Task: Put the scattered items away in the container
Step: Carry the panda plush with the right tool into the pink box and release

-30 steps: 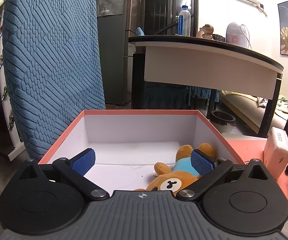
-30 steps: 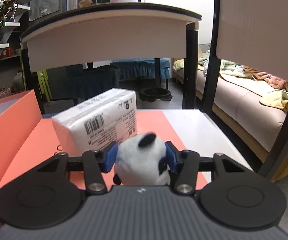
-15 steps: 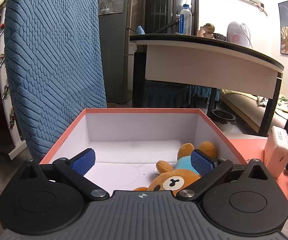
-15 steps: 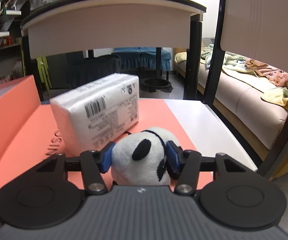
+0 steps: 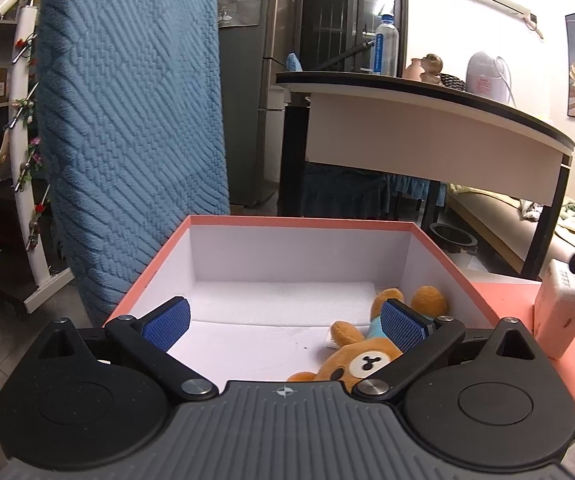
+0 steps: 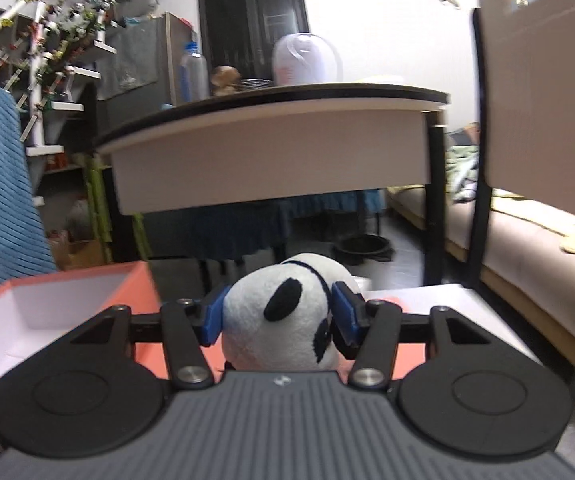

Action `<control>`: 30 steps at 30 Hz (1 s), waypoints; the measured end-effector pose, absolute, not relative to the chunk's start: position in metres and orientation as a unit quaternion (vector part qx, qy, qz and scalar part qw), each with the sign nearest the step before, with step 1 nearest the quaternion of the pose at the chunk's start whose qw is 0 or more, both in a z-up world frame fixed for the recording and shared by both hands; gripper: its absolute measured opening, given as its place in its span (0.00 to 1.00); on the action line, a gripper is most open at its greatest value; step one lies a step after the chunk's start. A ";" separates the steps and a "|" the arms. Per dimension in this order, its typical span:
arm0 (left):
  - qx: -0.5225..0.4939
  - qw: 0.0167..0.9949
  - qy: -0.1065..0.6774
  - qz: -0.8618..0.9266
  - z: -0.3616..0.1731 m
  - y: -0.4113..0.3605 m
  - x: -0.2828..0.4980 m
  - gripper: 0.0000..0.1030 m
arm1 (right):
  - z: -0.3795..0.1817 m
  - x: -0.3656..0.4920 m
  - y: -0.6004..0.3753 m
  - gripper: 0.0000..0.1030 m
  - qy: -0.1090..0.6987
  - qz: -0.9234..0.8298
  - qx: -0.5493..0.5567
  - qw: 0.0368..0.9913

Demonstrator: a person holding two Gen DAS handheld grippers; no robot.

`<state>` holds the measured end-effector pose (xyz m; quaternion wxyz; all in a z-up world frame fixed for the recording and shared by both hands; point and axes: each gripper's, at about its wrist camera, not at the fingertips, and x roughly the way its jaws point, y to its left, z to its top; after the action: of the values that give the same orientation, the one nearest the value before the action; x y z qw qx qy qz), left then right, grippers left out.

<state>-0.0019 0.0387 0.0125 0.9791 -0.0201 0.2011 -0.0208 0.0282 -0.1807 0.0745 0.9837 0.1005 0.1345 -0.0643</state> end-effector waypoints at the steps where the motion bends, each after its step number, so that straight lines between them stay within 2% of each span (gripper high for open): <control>1: -0.021 0.979 0.202 -0.019 0.012 0.041 -0.002 0.99 | 0.076 0.033 -0.173 0.54 0.134 -0.055 0.102 0.984; 10: -0.033 0.976 0.215 0.003 0.008 0.077 -0.006 0.99 | 0.098 0.086 -0.090 0.54 0.157 0.050 0.100 0.981; 18: -0.065 0.970 0.232 0.016 0.006 0.108 -0.002 0.99 | 0.127 0.155 0.011 0.54 0.202 0.147 0.045 0.967; 30: -0.092 0.962 0.249 0.065 0.001 0.141 0.005 0.99 | 0.081 0.272 0.152 0.54 0.331 0.215 -0.010 0.919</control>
<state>0.0051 0.1411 0.0014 0.9618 -0.0924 0.2494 0.0646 0.2716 0.1516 0.0812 0.9185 -0.0101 0.3313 0.2155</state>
